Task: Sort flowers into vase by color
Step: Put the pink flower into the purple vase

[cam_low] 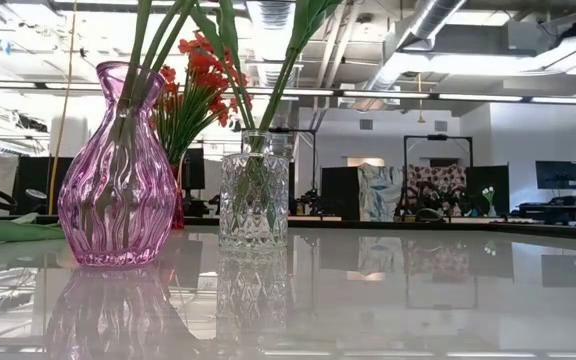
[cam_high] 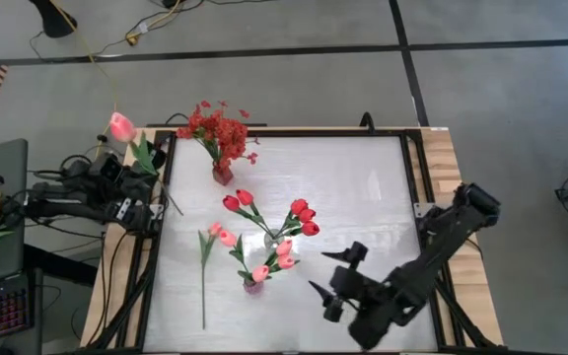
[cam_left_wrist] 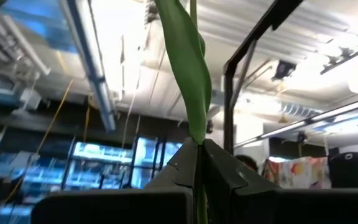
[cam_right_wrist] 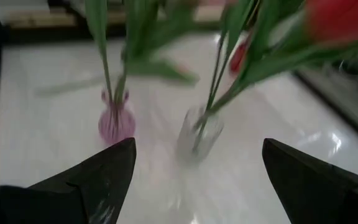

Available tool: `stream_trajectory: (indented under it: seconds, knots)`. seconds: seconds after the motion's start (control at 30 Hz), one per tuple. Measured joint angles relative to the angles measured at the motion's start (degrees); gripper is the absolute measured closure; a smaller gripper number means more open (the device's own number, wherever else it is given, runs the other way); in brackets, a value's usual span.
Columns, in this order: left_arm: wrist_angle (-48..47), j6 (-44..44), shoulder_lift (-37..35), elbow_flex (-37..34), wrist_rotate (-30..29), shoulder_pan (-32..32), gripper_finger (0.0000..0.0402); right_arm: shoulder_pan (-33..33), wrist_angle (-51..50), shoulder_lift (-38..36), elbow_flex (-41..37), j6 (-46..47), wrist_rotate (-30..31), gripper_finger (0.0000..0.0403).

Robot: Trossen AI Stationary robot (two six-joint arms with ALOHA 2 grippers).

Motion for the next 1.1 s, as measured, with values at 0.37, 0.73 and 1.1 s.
stream_trajectory:
  seconds: [0.37,0.73,1.1]
  knots:
    - [7.6,5.9,17.1,11.0,5.9,1.0,0.0401,2.1,32.3,-9.6,0.0,-46.5,15.1,0.0026]
    - [13.9,2.1,32.1,18.8,14.1,9.9,0.0401,-21.4,46.5,-18.5,-5.5,-67.9,-19.3,0.0026]
    - [32.4,-9.9,43.4,19.7,22.6,22.0,0.0401,-40.4,77.8,-21.1,-17.2,-65.0,-46.4,0.0026]
